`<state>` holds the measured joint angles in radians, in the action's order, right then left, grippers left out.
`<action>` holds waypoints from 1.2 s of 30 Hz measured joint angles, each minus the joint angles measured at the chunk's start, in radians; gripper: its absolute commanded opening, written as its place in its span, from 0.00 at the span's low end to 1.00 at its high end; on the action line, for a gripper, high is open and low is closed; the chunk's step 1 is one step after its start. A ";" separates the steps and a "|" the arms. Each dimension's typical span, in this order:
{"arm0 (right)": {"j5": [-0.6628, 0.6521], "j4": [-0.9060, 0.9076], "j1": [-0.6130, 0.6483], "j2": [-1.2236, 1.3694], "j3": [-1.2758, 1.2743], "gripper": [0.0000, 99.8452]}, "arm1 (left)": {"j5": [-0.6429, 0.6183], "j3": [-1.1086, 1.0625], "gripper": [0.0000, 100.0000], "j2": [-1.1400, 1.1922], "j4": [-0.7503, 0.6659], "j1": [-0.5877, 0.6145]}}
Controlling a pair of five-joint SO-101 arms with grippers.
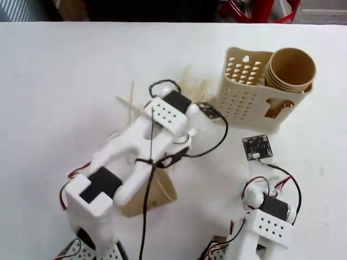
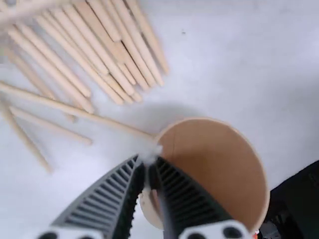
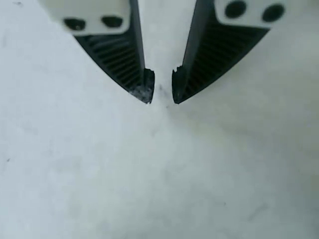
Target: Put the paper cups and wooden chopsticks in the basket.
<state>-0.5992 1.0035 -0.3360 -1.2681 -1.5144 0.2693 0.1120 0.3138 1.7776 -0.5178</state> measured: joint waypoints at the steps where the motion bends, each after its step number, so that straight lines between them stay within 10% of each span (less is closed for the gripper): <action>1: 0.000 0.000 0.000 0.000 0.000 0.08 | 0.009 0.021 0.02 0.000 0.000 0.008; 22: 0.000 -0.064 0.000 0.000 -0.029 0.08 | -0.002 0.713 0.02 -0.305 -0.038 -0.051; 36: 0.000 -0.064 0.046 0.000 -0.043 0.08 | 0.000 0.717 0.02 -0.230 -0.839 -0.235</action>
<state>-0.5992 0.9390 -0.2900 -1.2681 -1.5574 0.2693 0.8286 0.0836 0.9383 -0.7526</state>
